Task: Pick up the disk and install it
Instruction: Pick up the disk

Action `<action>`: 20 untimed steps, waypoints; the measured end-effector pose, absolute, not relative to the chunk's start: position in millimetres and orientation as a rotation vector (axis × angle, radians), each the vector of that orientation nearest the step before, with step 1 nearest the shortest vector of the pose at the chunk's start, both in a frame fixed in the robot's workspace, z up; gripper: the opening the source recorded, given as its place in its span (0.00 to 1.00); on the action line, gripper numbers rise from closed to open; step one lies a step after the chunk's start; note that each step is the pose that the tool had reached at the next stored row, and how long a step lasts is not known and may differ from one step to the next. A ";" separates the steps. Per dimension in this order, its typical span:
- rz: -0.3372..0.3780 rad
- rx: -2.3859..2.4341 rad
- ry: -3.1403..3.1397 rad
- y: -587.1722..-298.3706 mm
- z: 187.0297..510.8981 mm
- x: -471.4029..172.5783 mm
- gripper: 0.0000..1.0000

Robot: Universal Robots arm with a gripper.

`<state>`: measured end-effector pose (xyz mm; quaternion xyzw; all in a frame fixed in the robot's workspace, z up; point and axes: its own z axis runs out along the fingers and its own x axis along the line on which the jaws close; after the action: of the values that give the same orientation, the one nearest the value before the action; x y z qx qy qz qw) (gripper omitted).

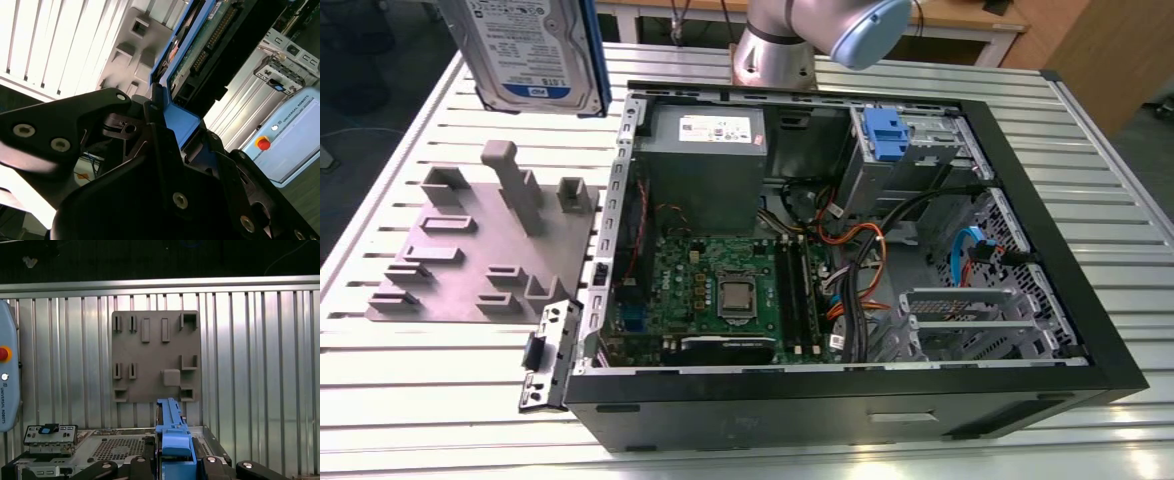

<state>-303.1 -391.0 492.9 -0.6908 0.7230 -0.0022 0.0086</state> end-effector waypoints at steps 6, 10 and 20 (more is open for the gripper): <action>-0.007 -2.158 2.259 -391.3 492.9 -295.4 0.37; -0.007 -2.158 2.259 -394.3 492.8 -295.2 0.37; -0.007 -2.158 2.259 -403.8 492.5 -287.5 0.37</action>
<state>-287.5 -403.8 492.5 -0.6908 0.7230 -0.0022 0.0085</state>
